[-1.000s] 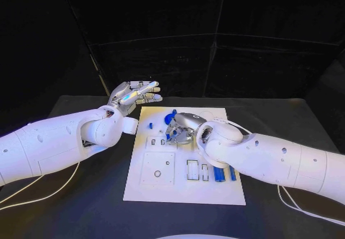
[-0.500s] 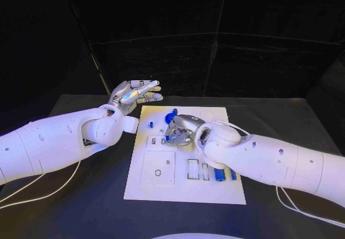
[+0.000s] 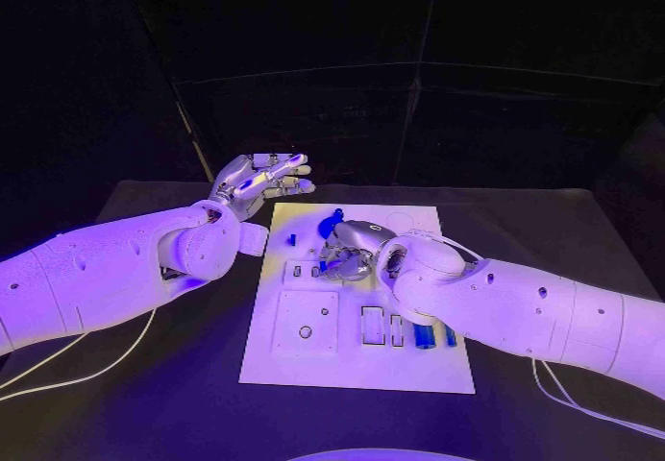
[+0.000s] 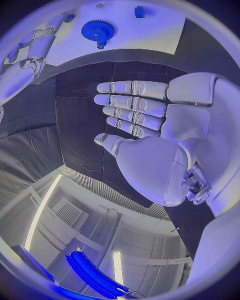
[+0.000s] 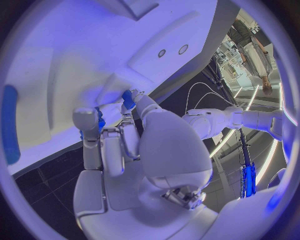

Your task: Assemble the parts on the task board

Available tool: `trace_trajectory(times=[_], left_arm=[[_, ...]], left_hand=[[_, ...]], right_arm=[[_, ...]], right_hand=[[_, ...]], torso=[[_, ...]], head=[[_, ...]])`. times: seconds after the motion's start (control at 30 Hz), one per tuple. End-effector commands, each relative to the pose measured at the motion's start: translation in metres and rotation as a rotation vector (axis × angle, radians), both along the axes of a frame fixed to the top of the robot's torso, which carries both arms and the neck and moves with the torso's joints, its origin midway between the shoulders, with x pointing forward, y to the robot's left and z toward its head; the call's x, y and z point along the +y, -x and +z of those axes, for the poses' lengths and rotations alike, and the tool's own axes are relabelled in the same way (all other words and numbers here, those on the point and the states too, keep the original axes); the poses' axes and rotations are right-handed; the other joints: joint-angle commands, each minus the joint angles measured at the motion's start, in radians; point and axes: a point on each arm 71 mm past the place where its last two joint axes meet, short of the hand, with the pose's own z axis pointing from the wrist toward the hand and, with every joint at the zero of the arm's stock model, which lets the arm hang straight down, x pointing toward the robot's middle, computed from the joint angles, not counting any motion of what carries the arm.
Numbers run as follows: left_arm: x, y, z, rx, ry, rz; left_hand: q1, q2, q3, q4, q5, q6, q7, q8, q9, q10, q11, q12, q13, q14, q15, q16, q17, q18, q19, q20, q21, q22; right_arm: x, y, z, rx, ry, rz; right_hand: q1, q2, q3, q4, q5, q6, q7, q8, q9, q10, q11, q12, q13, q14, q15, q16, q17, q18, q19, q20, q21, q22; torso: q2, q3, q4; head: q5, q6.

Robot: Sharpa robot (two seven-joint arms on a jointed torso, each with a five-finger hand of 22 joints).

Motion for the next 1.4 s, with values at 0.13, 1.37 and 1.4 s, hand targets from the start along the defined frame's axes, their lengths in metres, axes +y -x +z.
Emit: trace_trajectory(times=[0.13,1.37,1.4], left_arm=[[-0.0007,-0.0001,0.0015,-0.006,0.007,-0.012],[0.0005,-0.0002,0.0013,-0.005,0.006,-0.010],[0.0004,-0.0001,0.0013,-0.005,0.006,-0.011]], left_hand=[[0.006,0.008,0.001,-0.007,0.004,0.005,0.001,-0.005,-0.001,0.007,0.000,-0.006,-0.001,0.002,0.002,-0.005,0.001,0.006,0.007,0.001,-0.006,-0.001],[0.003,0.008,0.002,-0.008,0.004,0.007,0.001,-0.006,-0.002,0.009,-0.001,-0.009,-0.001,0.003,0.002,-0.007,0.002,0.006,0.010,0.001,-0.008,-0.002],[0.003,0.008,0.002,-0.008,0.004,0.007,0.001,-0.006,-0.002,0.009,-0.001,-0.009,-0.001,0.003,0.002,-0.007,0.002,0.006,0.010,0.001,-0.008,-0.002]], right_arm=[[-0.0026,0.0007,-0.0065,0.023,0.056,0.009],[-0.0022,0.0007,-0.0052,0.003,0.053,-0.009],[-0.0023,0.0006,-0.0051,0.003,0.053,-0.009]], right_hand=[[-0.012,-0.005,0.005,0.001,0.003,0.001,0.005,0.004,-0.002,-0.006,0.000,-0.005,-0.002,0.078,-0.006,0.003,0.115,-0.018,-0.002,-0.005,-0.002,-0.003],[-0.066,-0.062,-0.017,0.015,0.000,-0.071,0.030,-0.036,-0.006,-0.048,0.023,-0.047,-0.053,0.076,0.013,-0.002,0.106,-0.015,-0.011,0.011,-0.017,-0.025],[-0.067,-0.063,-0.018,0.015,0.000,-0.072,0.030,-0.037,-0.006,-0.048,0.023,-0.048,-0.054,0.076,0.013,-0.002,0.106,-0.015,-0.011,0.011,-0.018,-0.025]], torso=[[0.000,0.0003,-0.0015],[0.000,0.0001,-0.0003],[0.000,0.0001,-0.0001]], head=[[0.000,-0.002],[-0.004,-0.005],[-0.004,-0.005]])
